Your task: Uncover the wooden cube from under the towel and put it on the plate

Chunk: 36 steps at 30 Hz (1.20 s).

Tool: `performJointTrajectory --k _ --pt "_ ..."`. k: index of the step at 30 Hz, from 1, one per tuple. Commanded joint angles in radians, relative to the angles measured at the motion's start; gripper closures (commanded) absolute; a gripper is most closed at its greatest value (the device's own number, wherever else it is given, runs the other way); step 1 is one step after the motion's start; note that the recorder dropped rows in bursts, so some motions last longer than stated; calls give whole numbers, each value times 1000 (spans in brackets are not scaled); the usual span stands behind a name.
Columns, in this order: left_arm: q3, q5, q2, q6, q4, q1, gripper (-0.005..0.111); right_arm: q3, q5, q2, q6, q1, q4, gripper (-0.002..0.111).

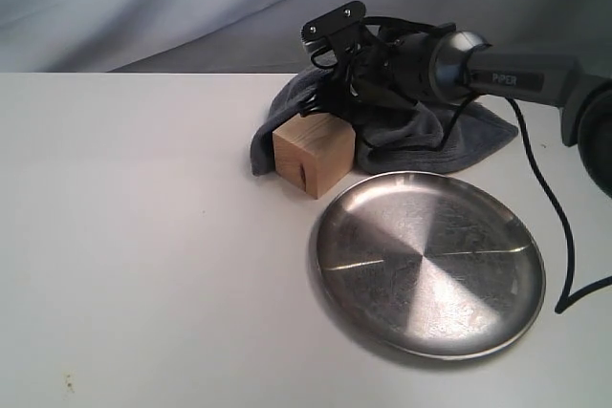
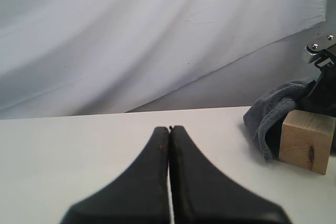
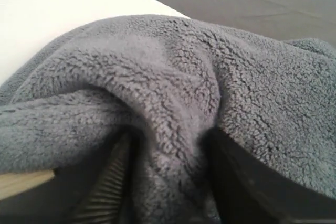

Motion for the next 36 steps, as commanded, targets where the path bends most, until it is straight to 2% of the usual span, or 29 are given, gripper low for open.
performJointTrajectory --k 1,6,14,22,29,36 --pt "4 -11 -4 -2 -2 2 107 -5 48 -4 5 -19 -45 51" --pt "4 -11 -4 -2 -2 2 107 -5 149 -26 7 -27 -35 51" --pt "4 -11 -4 -2 -2 2 107 -5 150 -112 -24 -25 47 51" --pt "4 -11 -4 -2 -2 2 107 -5 152 -126 -182 -4 251 50" --pt "4 -11 -4 -2 -2 2 107 -5 179 -130 -356 58 430 40" --pt "4 -11 -4 -2 -2 2 107 -5 259 -132 -399 117 439 22"
